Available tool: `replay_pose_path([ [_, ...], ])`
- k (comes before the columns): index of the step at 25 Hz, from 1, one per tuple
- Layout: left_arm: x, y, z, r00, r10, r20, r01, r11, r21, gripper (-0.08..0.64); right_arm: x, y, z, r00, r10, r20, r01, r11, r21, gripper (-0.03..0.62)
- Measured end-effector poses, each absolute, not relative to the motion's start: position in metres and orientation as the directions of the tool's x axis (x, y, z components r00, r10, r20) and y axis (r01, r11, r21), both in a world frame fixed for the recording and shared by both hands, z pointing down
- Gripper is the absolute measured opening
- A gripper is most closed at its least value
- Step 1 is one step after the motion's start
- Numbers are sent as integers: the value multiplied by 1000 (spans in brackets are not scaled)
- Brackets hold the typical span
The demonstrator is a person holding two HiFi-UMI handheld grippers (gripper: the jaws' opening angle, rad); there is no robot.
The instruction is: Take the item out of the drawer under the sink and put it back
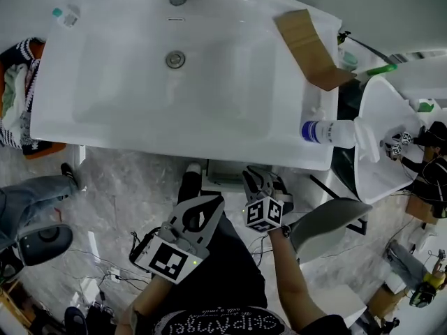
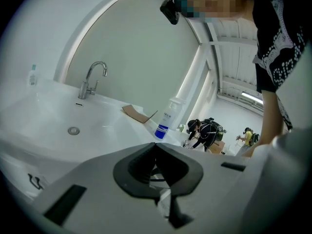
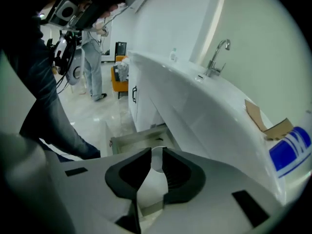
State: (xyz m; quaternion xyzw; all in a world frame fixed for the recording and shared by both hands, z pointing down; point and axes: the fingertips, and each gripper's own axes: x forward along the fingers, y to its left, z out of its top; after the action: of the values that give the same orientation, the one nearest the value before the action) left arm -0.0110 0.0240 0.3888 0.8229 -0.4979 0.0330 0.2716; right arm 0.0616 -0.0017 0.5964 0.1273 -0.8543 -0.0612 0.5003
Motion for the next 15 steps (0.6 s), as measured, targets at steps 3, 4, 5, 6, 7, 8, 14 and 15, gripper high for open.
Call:
replay_pose_path([
  [3,-8,23,395,502,-798,332,-839,-356,412,5,62,-6,620,-439,-260,860,-108,966,237,64],
  [4,-6,23,396,501,-799,331,-838,-353,415,5,62,-7,626,-426,-257,867,-88,966,243,64],
  [5,-5,23,397,499,-800,332,-838,-347,422,5,64,-7,632,-412,-254,875,-69,966,248,63],
  [6,-4,24,398,496,-801,335,-837,-340,428,5,65,-7,638,-398,-250,883,-52,967,250,63],
  [7,-3,24,398,493,-801,338,-838,-333,432,5,66,-7,644,-386,-246,889,-36,967,252,64],
  [8,-3,25,399,489,-803,341,-839,-326,435,5,66,-7,650,-375,-243,895,-21,967,254,64],
  [14,-6,28,402,458,-814,356,-847,-279,453,5,66,-9,675,-335,-216,917,32,970,240,64],
  [15,-6,28,403,454,-815,359,-848,-272,455,5,67,-9,680,-330,-206,921,39,972,231,63],
])
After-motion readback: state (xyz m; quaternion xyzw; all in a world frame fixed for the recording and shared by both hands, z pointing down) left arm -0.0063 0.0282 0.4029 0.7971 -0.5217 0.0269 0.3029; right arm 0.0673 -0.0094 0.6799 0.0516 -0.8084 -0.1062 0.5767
